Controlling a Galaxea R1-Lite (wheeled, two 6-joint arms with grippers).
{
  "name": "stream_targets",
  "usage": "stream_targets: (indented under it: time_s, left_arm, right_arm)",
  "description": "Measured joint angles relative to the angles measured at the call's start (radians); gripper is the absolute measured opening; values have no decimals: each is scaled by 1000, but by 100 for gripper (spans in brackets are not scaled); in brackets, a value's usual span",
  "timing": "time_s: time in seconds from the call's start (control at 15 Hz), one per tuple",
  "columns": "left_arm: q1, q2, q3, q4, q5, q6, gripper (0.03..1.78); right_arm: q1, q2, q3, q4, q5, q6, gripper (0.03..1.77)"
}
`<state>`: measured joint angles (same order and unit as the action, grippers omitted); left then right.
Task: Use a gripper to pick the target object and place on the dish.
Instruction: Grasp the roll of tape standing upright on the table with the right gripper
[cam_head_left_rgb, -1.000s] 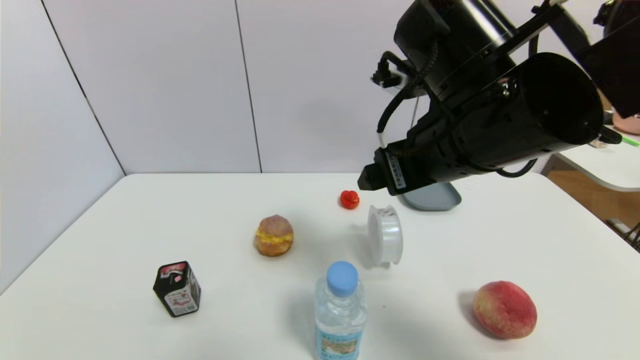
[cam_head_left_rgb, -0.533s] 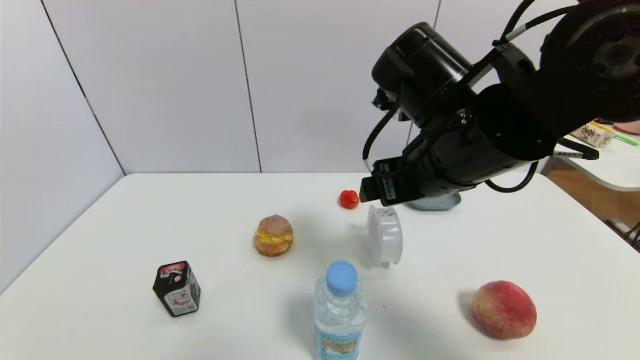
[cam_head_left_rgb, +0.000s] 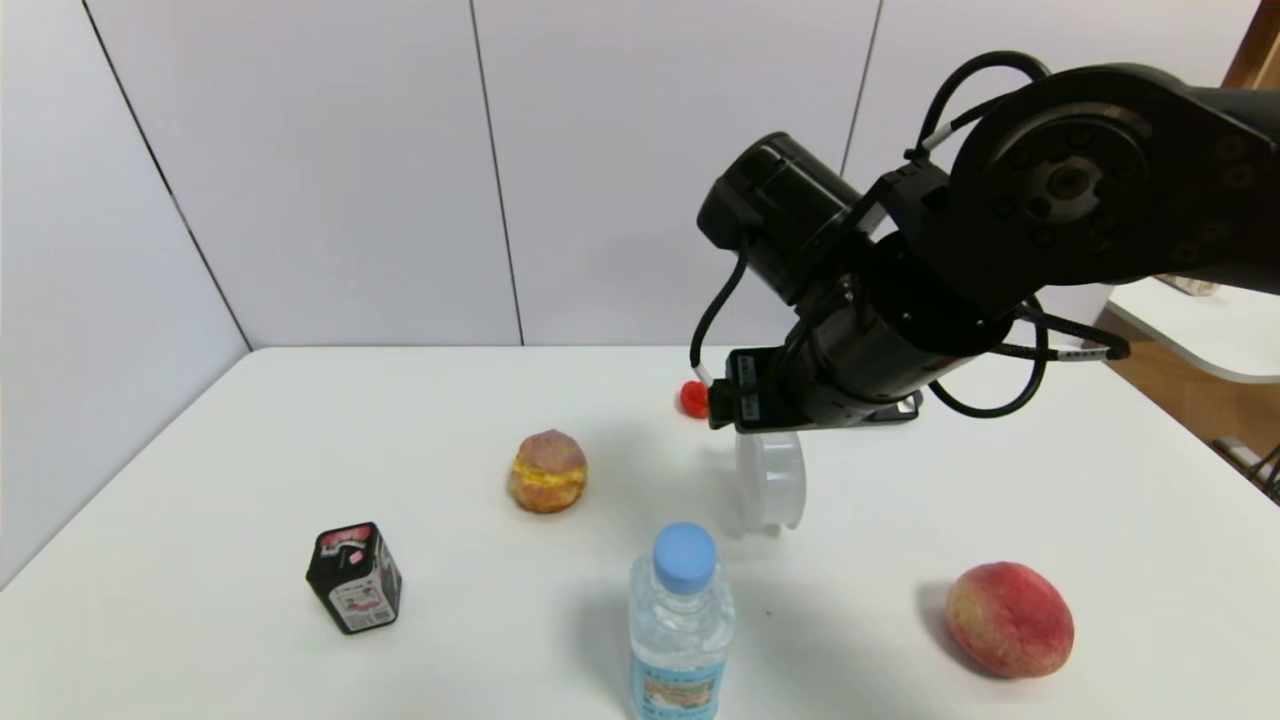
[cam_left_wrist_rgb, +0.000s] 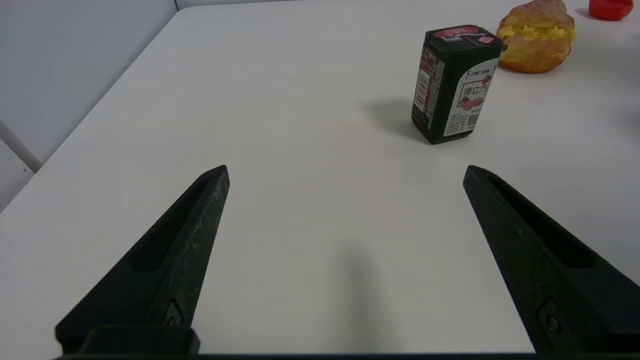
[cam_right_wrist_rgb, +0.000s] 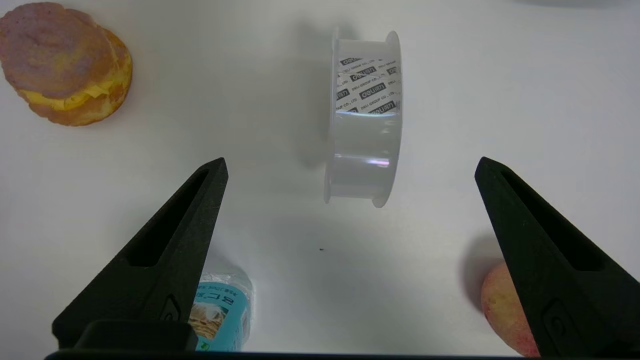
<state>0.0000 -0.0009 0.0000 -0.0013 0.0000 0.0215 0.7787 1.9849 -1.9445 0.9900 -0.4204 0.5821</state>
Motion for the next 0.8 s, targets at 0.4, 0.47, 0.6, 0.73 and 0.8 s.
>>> stream_targets:
  time_s: [0.4, 0.47, 0.6, 0.73, 0.8]
  left_arm:
    - [0, 0, 0, 0, 0, 0, 169]
    - [0, 0, 0, 0, 0, 0, 169]
    - [0, 0, 0, 0, 0, 0, 169]
    - [0, 0, 0, 0, 0, 0, 169]
    - [0, 0, 0, 0, 0, 0, 169]
  right_arm:
    - [-24, 43, -3, -10, 0, 122, 171]
    - [-27, 50, -3, -11, 1, 129, 171]
    - [-33, 65, -4, -12, 17, 130, 171]
    - [-44, 82, -4, -13, 26, 130, 171]
    - [-49, 90, -4, -13, 27, 129, 171]
